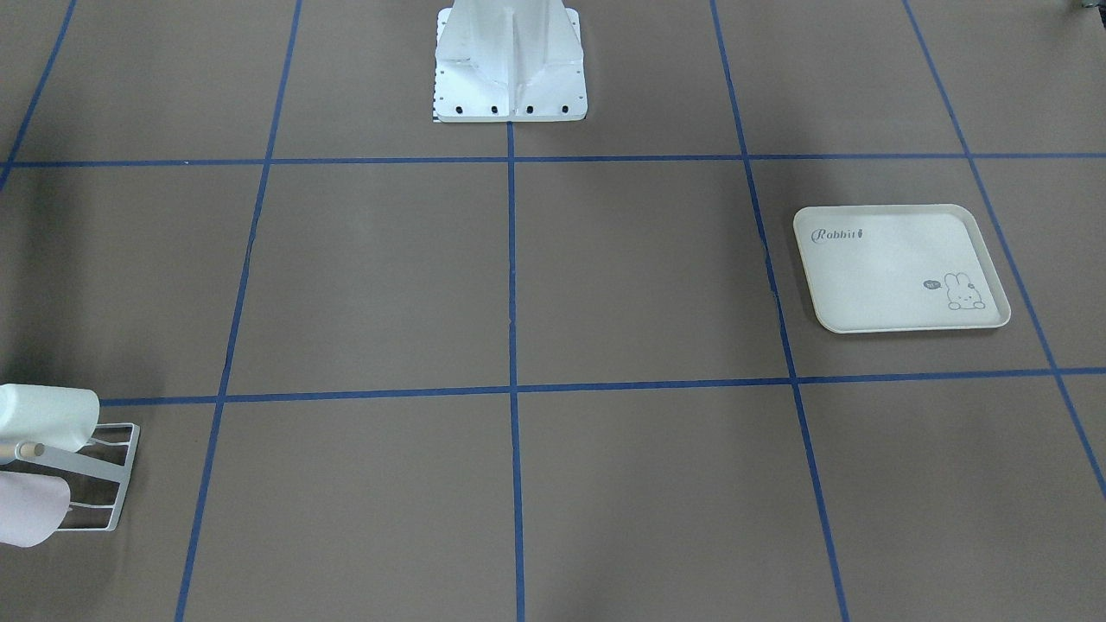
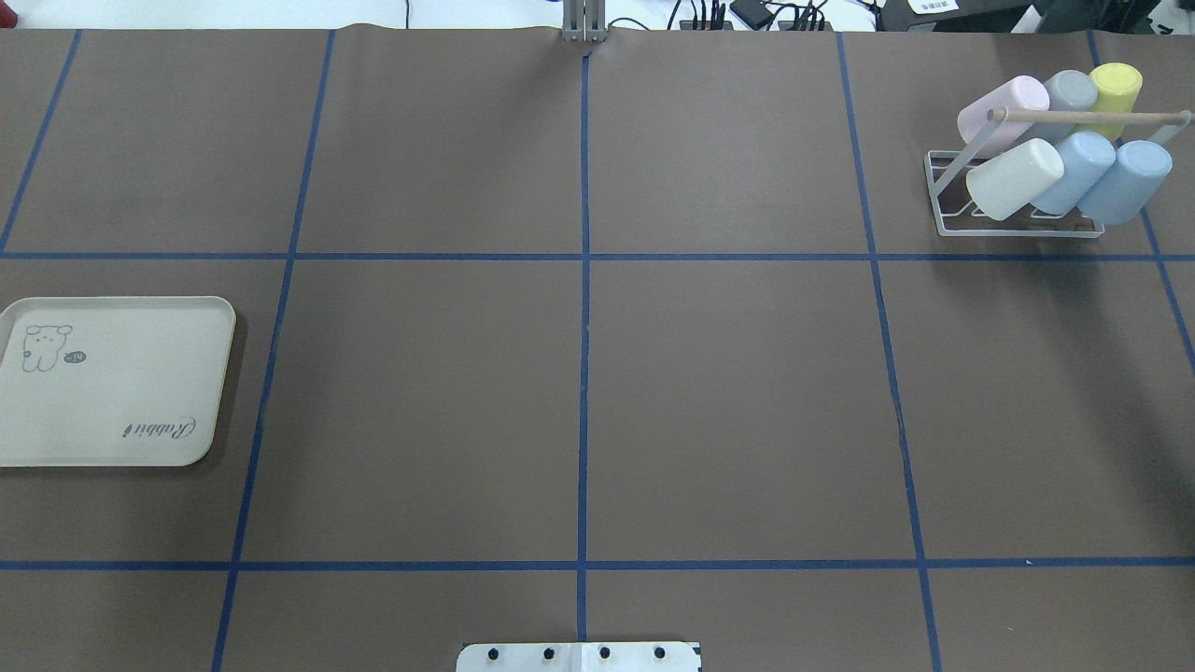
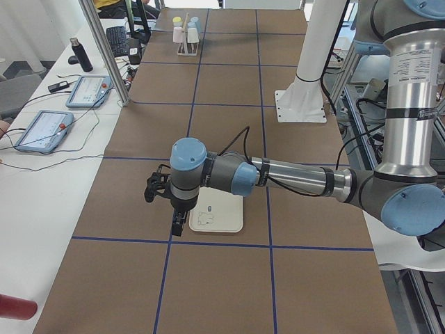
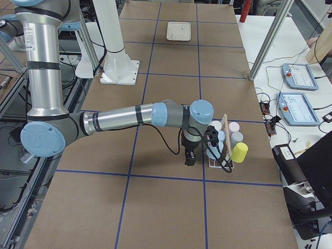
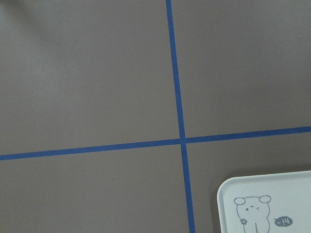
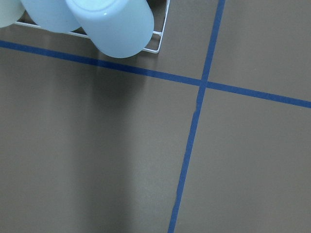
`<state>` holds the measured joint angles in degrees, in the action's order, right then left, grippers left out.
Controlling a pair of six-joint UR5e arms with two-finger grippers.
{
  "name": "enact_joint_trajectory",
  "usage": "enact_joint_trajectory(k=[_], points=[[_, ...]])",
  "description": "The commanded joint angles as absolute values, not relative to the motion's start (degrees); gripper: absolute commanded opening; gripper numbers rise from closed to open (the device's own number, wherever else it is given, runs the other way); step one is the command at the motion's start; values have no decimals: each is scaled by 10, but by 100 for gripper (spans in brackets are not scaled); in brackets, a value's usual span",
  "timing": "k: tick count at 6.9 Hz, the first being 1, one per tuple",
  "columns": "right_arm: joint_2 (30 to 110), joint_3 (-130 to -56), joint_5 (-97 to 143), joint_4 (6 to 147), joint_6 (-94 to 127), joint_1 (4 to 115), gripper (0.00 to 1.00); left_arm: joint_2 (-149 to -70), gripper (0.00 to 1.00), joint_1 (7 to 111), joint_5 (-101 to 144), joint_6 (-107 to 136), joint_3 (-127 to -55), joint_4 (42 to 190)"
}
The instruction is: Transfer IKEA cup to right arm and place on rack
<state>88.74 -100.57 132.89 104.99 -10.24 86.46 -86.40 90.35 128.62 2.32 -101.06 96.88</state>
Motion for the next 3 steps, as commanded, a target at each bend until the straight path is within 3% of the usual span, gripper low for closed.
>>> enact_joint_trajectory(k=[1, 3], points=[[888, -1002, 1328, 1049, -102, 864, 100, -820, 99, 900, 1273, 24, -1038, 989], [889, -990, 1326, 1049, -106, 863, 100, -826, 99, 896, 1313, 25, -1034, 955]])
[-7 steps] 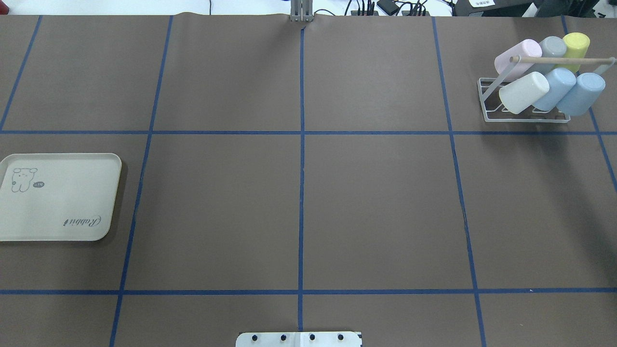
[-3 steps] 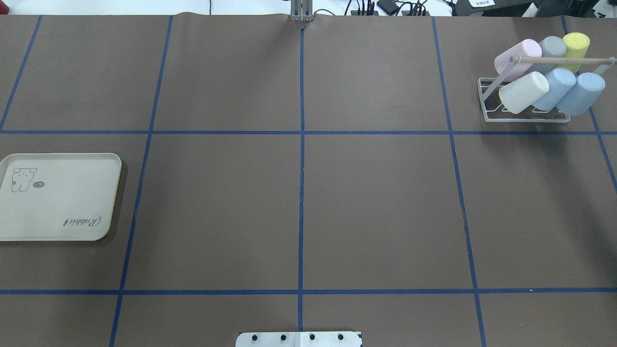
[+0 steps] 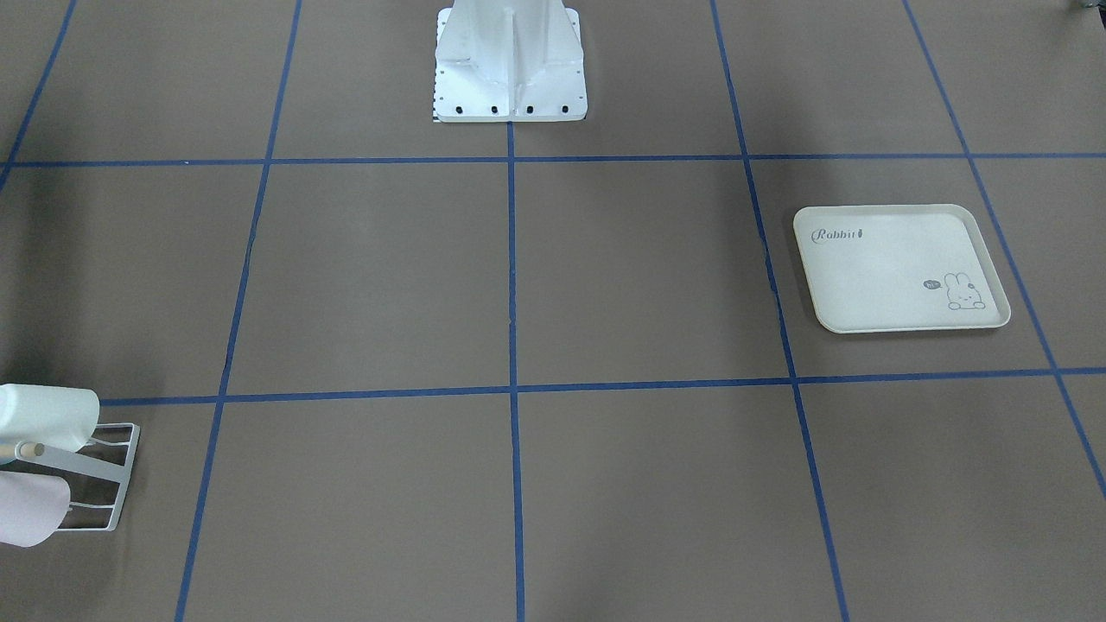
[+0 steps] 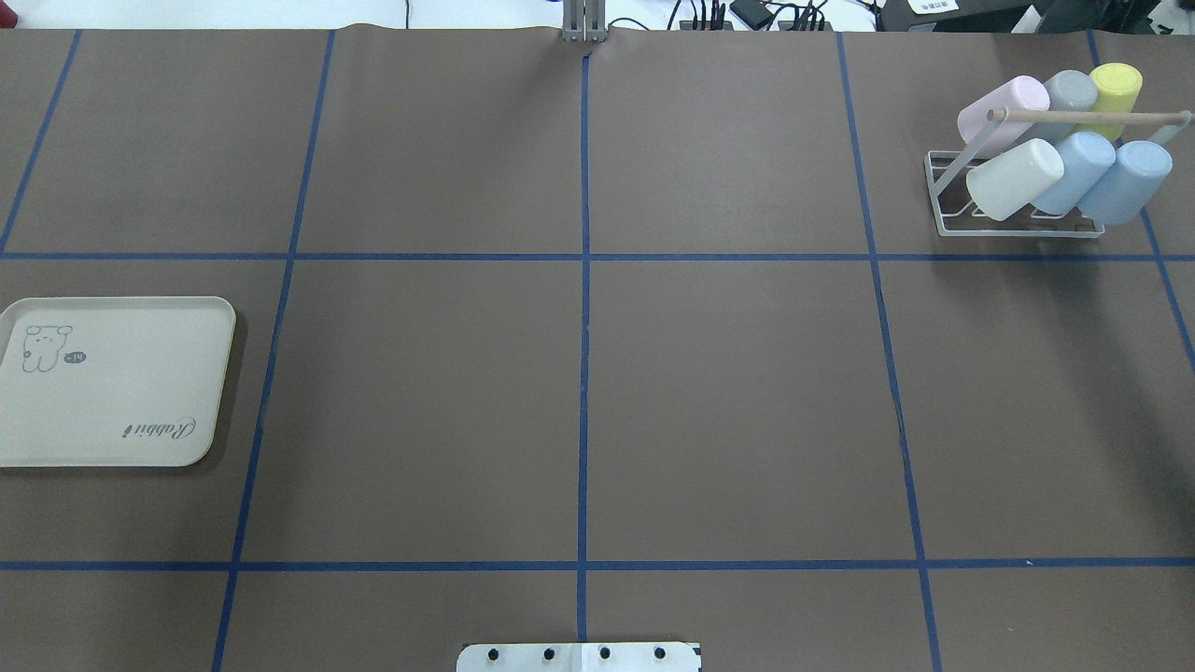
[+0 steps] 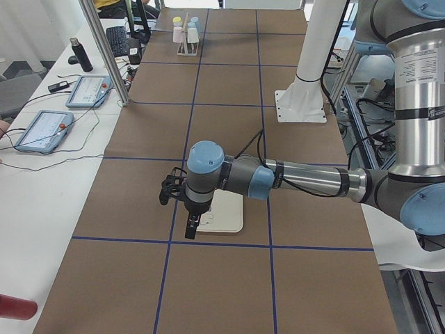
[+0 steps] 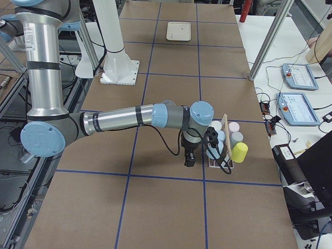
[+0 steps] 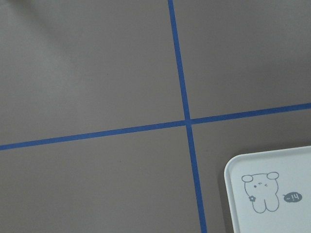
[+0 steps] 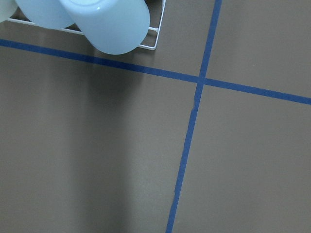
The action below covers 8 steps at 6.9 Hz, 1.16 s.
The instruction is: Transfer IKEA cup to right arm and place on rack
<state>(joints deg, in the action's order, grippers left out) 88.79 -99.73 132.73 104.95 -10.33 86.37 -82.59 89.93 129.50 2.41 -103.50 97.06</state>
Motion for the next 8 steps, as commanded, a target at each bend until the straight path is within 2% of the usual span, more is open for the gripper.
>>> enact_joint_trajectory(k=[1, 3, 8], points=[[888, -987, 1326, 1049, -108, 862, 100, -830, 99, 889, 1315, 25, -1034, 941], [889, -987, 1327, 1049, -107, 862, 100, -877, 99, 868, 1315, 25, -1033, 847], [889, -988, 1328, 1049, -107, 859, 100, -860, 99, 868, 1316, -106, -1028, 846]])
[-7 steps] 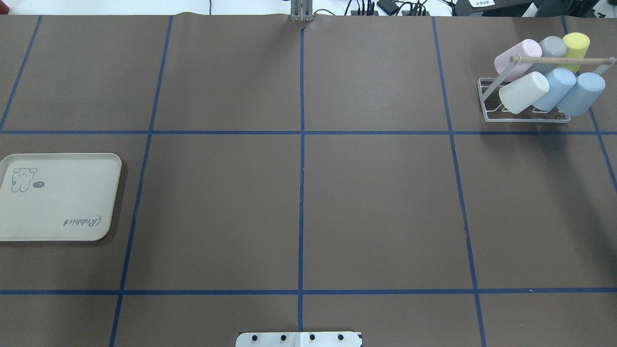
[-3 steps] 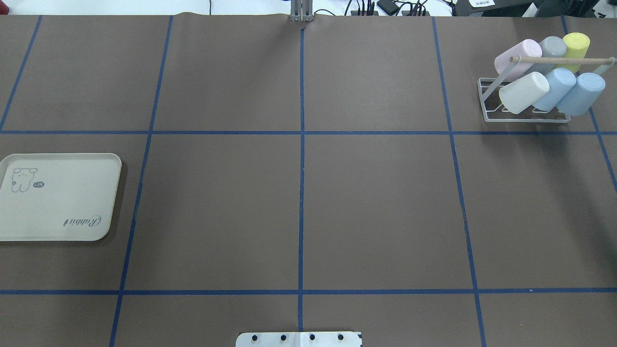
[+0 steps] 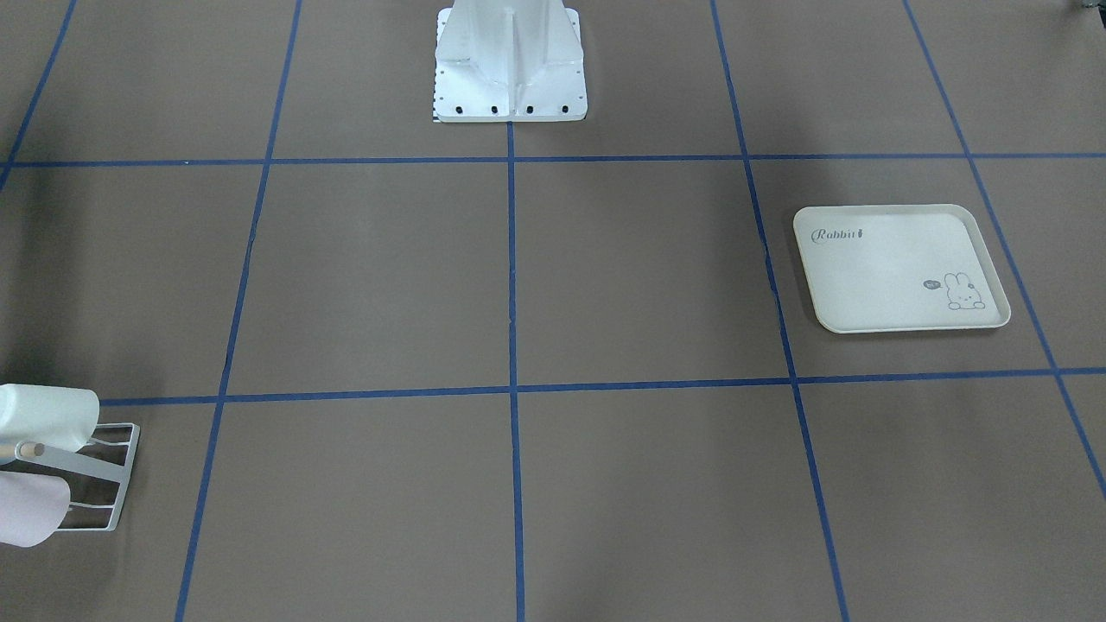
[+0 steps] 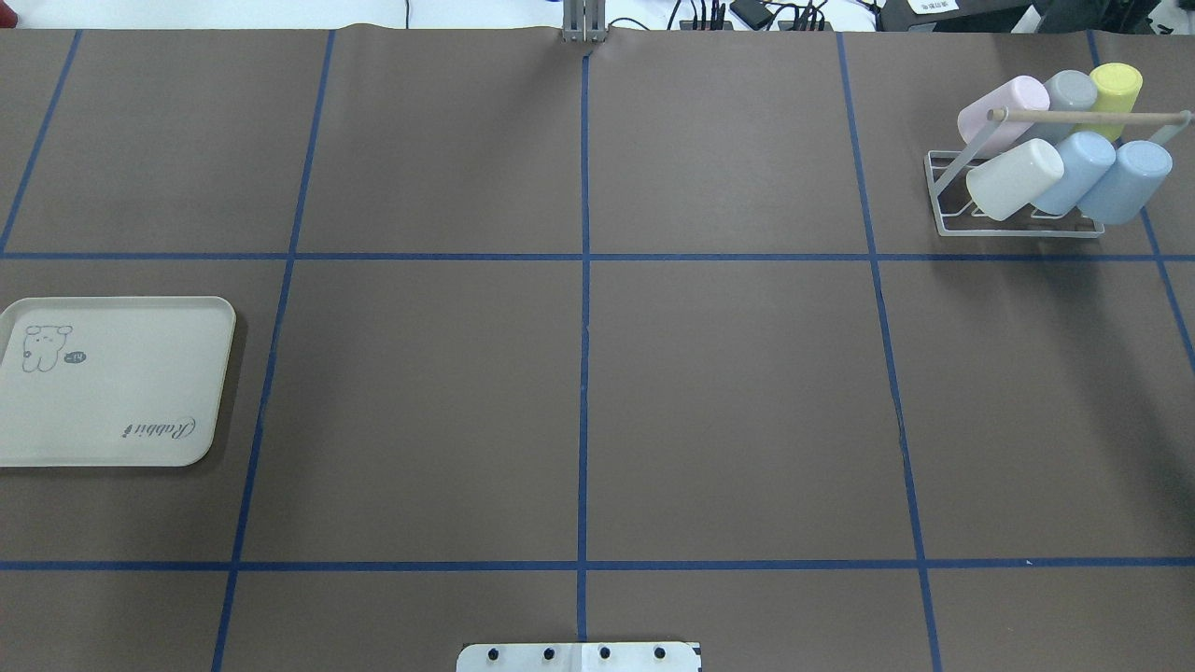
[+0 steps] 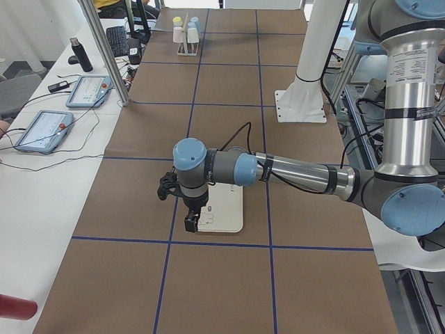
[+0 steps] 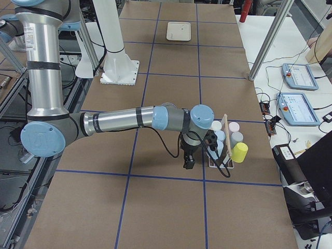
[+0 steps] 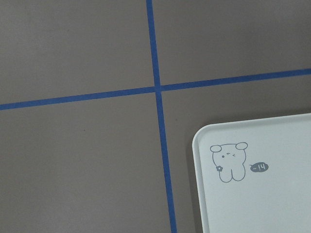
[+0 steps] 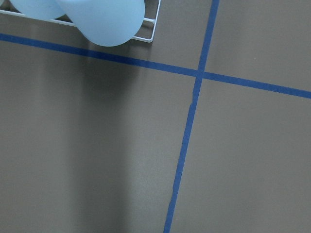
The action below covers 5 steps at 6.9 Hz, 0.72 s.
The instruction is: Transfer IKEA cup to right arm and place on rack
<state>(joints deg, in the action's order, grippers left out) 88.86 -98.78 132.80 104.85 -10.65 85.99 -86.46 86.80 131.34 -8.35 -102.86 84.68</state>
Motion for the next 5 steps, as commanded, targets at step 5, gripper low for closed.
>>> enact_joint_trajectory(k=[5], points=[[888, -989, 1329, 1041, -106, 853, 100, -875, 99, 867, 1315, -103, -1035, 849]])
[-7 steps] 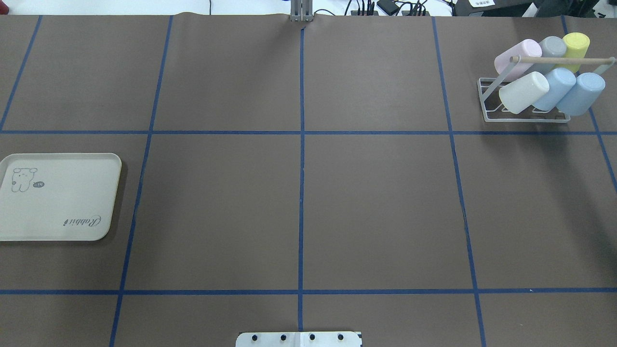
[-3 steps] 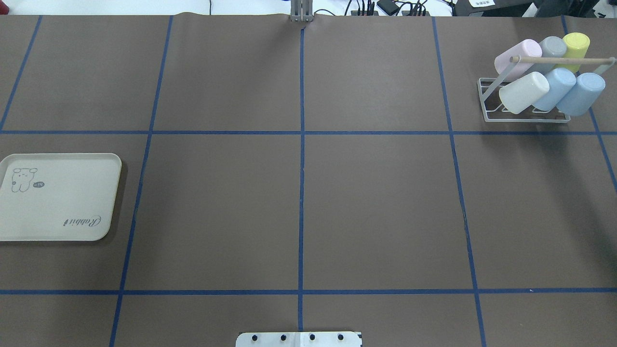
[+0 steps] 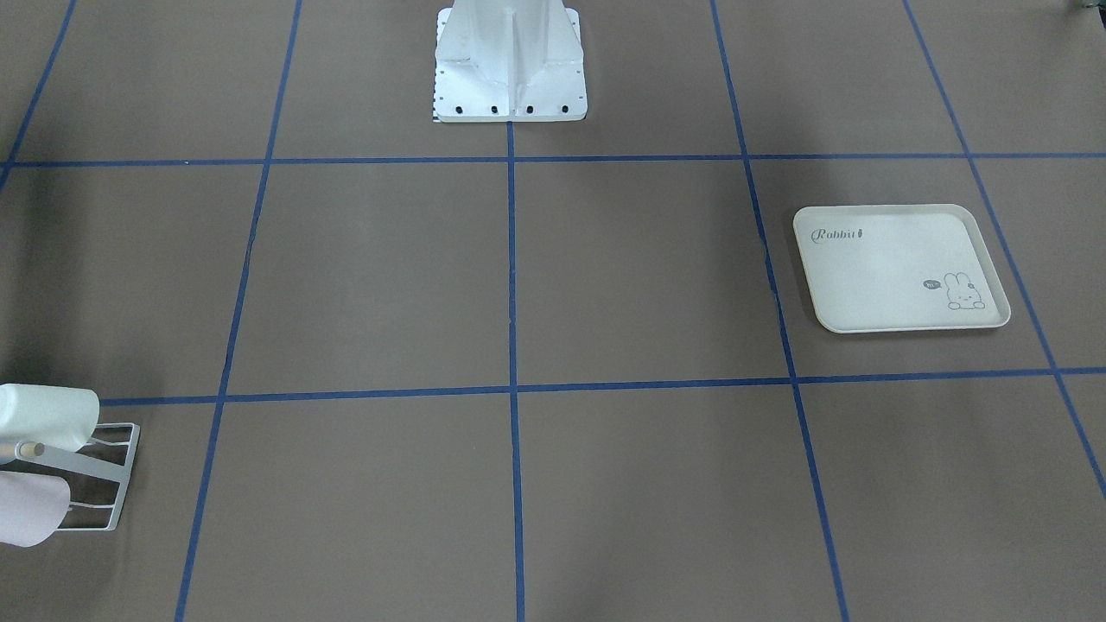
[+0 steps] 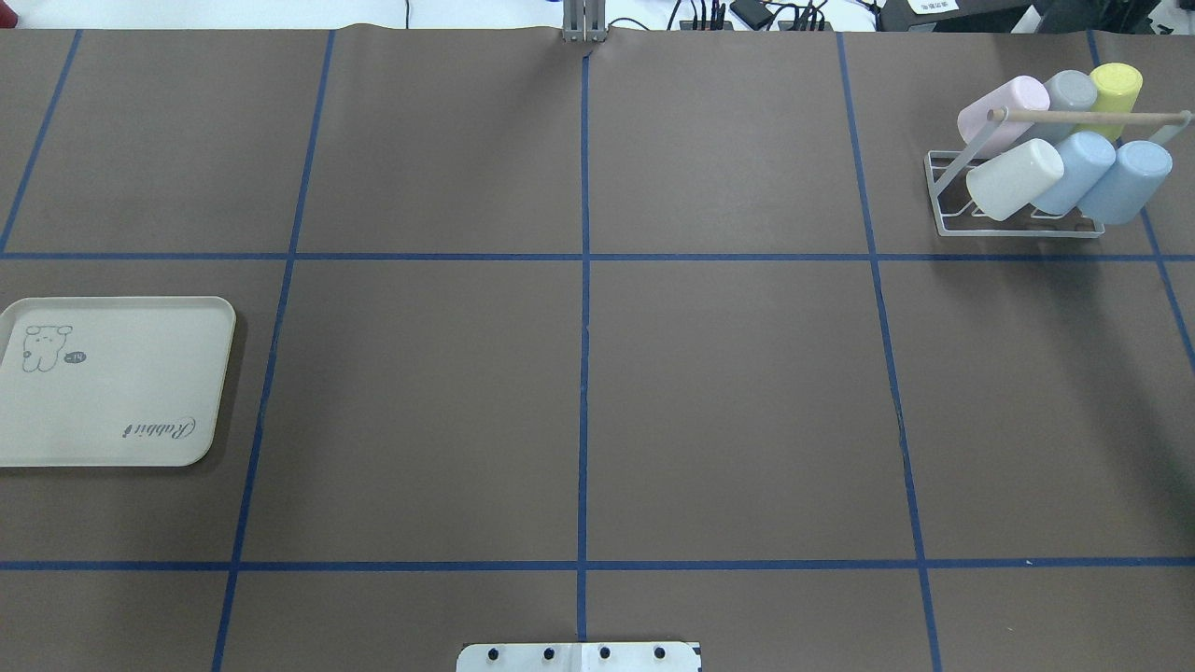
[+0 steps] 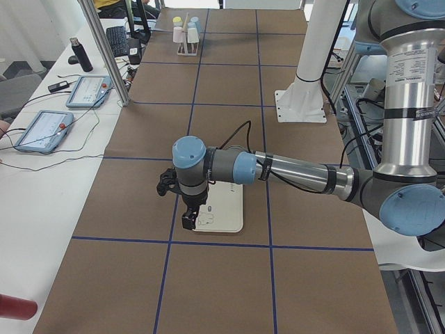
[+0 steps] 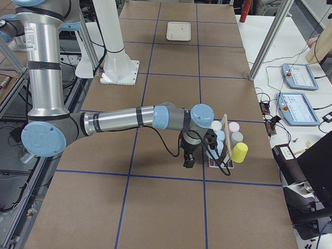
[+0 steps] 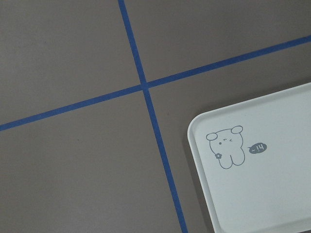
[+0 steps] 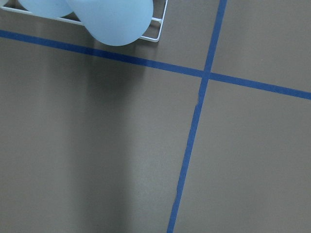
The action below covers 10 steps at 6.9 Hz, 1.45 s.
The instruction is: Transfer IKEA cup to right arm and place on rack
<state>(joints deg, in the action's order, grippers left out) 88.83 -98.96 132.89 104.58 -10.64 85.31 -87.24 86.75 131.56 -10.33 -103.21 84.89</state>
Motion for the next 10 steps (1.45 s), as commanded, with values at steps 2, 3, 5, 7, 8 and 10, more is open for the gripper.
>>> enact_joint_trajectory(k=[2, 3, 5, 7, 8, 10], points=[[889, -989, 1329, 1040, -105, 853, 100, -875, 99, 867, 1314, -102, -1036, 849], [889, -988, 1329, 1040, -105, 852, 100, -875, 99, 867, 1315, -102, -1035, 849], [889, -991, 1329, 1040, -106, 851, 100, -869, 99, 868, 1313, -108, -1027, 851], [888, -991, 1328, 1040, -106, 845, 100, -867, 99, 870, 1312, -112, -1029, 855], [889, -991, 1328, 1040, -106, 845, 100, -861, 99, 873, 1311, -114, -1020, 886], [888, -991, 1328, 1040, -106, 844, 100, -862, 99, 875, 1314, -109, -977, 903]])
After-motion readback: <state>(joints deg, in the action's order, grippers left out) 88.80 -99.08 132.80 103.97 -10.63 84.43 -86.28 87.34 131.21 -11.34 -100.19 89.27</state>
